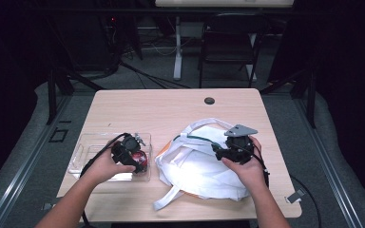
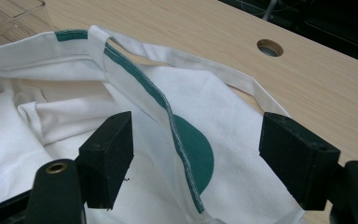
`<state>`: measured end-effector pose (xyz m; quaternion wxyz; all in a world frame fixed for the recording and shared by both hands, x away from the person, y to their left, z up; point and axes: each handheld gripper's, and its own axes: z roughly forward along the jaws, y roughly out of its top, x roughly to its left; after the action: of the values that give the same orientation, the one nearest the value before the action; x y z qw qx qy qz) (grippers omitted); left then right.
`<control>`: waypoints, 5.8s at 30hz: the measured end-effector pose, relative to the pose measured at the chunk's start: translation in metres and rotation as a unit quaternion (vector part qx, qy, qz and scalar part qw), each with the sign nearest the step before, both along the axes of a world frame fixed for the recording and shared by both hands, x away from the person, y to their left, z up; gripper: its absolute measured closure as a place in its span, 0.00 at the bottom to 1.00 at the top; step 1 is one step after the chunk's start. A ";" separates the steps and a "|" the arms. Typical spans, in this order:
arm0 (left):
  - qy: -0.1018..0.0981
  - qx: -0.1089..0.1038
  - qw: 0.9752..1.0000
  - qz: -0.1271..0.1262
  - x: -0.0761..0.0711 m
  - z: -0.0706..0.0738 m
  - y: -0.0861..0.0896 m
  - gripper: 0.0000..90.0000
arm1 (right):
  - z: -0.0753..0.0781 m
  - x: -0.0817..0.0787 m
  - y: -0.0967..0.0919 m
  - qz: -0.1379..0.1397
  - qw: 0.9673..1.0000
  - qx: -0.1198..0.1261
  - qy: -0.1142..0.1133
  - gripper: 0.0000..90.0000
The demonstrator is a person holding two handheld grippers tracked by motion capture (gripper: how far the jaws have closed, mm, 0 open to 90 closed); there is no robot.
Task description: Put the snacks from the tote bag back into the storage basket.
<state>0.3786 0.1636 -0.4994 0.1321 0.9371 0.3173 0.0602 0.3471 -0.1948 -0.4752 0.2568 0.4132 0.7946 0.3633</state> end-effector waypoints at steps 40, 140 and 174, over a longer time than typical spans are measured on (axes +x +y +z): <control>0.012 -0.017 1.000 0.013 0.001 -0.001 0.004 0.26 | 0.000 0.000 0.001 0.002 1.000 -0.003 0.002 0.29; -0.055 -0.058 0.996 -0.049 -0.036 0.051 -0.060 0.33 | 0.001 -0.001 0.002 0.006 1.000 -0.005 0.000 0.29; -0.084 -0.109 0.990 -0.019 -0.066 0.012 -0.067 0.38 | -0.001 -0.002 0.007 0.012 1.000 -0.010 -0.003 0.29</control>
<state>0.3127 0.0963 -0.4879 0.2604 0.9146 0.2921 0.1015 0.3450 -0.1879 -0.4765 0.2589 0.3996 0.8023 0.3599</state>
